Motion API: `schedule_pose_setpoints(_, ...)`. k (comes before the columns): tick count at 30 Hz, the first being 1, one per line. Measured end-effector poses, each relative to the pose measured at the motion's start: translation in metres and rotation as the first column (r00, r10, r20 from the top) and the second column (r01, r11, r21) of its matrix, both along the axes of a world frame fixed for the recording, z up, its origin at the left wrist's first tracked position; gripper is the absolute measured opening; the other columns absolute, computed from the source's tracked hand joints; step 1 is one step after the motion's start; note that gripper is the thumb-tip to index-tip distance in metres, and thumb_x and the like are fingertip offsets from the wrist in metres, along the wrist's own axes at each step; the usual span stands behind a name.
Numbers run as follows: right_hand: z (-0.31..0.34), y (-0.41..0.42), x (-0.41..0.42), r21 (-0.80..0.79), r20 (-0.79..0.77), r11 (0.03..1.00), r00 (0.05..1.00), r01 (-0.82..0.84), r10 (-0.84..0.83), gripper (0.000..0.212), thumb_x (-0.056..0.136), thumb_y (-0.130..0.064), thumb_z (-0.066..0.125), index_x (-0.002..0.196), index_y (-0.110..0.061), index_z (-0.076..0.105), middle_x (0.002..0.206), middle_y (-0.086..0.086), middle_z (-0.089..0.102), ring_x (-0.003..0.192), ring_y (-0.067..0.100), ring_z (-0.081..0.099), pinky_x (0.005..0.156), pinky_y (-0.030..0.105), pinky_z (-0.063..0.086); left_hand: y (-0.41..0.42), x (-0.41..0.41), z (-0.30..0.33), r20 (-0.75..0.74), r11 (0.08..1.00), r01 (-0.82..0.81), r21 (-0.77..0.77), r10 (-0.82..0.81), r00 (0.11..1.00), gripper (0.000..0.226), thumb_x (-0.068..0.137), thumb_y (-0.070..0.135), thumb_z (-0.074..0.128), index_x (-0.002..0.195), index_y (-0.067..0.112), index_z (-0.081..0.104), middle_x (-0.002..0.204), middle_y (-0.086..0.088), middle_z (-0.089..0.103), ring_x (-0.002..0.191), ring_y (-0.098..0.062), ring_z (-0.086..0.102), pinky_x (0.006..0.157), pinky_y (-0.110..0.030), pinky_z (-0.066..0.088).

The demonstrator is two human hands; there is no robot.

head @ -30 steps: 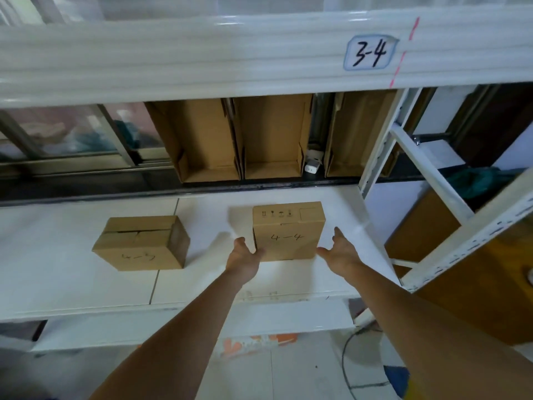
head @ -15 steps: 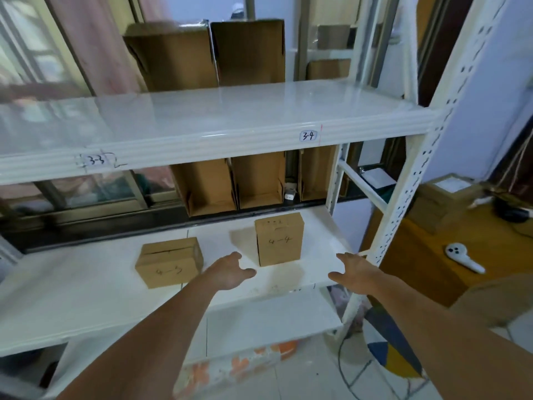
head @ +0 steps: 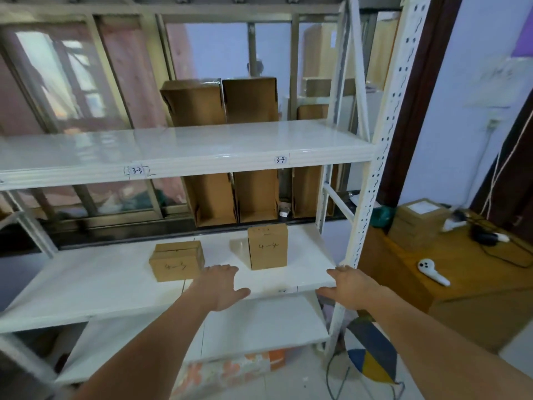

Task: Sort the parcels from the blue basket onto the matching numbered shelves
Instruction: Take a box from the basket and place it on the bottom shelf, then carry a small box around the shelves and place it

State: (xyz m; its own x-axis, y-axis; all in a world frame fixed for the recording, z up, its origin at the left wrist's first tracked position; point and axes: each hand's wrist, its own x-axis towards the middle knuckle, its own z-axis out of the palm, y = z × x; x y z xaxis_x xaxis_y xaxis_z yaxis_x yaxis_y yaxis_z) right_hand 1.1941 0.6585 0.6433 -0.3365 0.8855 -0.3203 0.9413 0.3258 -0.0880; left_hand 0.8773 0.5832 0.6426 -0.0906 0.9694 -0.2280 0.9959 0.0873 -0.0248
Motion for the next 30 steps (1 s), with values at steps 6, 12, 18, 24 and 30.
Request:
schedule_pose_setpoints(6, -0.001, -0.022, 0.014, -0.052, 0.016, 0.998, 0.999, -0.028, 0.029, 0.076, 0.083, -0.076, 0.023, 0.134, -0.025, 0.046, 0.128, 0.004, 0.056, 0.118, 0.024, 0.051, 0.103, 0.044, 0.044, -0.027, 0.026, 0.021, -0.048, 1.0, 0.005, 0.01, -0.004, 0.999, 0.08, 0.096, 0.072, 0.034, 0.159, 0.024, 0.026, 0.164, 0.0, 0.033, 0.146, -0.026, 0.035, 0.119, -0.042, 0.028)
schedule_pose_setpoints(12, 0.021, -0.024, -0.031, -0.012, -0.029, 0.996, 0.996, -0.087, 0.087, 0.079, 0.095, -0.071, 0.034, 0.157, -0.022, 0.028, 0.161, 0.005, 0.034, 0.145, 0.027, 0.033, 0.119, 0.042, 0.026, -0.056, -0.007, 0.026, -0.048, 0.998, -0.049, 0.033, 0.051, 0.998, 0.076, 0.096, 0.071, 0.035, 0.156, 0.026, 0.031, 0.161, 0.001, 0.036, 0.145, -0.025, 0.035, 0.12, -0.043, 0.028)
schedule_pose_setpoints(18, 0.033, -0.038, -0.14, -0.024, -0.103, 0.962, 0.958, -0.272, 0.268, 0.08, 0.093, -0.073, 0.037, 0.157, -0.025, 0.028, 0.159, 0.003, 0.036, 0.14, 0.026, 0.039, 0.113, 0.037, 0.035, -0.119, -0.089, 0.018, -0.068, 0.973, -0.225, 0.054, 0.229, 0.971, 0.079, 0.094, 0.076, 0.03, 0.155, 0.027, 0.033, 0.16, 0.001, 0.039, 0.144, -0.022, 0.039, 0.12, -0.04, 0.028)
schedule_pose_setpoints(24, 0.036, -0.088, -0.28, 0.002, -0.143, 0.835, 0.826, -0.551, 0.545, 0.082, 0.088, -0.078, 0.037, 0.154, -0.029, 0.034, 0.157, 0.003, 0.04, 0.138, 0.028, 0.042, 0.113, 0.04, 0.036, -0.209, -0.185, 0.018, 0.014, 0.879, -0.466, 0.103, 0.467, 0.884, 0.084, 0.09, 0.079, 0.03, 0.156, 0.027, 0.033, 0.161, 0.001, 0.037, 0.146, -0.024, 0.037, 0.12, -0.043, 0.028)
schedule_pose_setpoints(30, 0.031, -0.168, -0.417, 0.007, -0.104, 0.656, 0.652, -0.755, 0.751, 0.079, 0.095, -0.069, 0.04, 0.156, -0.02, 0.032, 0.16, 0.005, 0.035, 0.145, 0.025, 0.034, 0.118, 0.037, 0.029, -0.337, -0.258, 0.023, 0.033, 0.73, -0.678, 0.088, 0.678, 0.735, 0.058, 0.083, 0.077, 0.035, 0.114, 0.036, 0.06, 0.125, 0.008, 0.068, 0.111, -0.02, 0.064, 0.094, -0.043, 0.052)
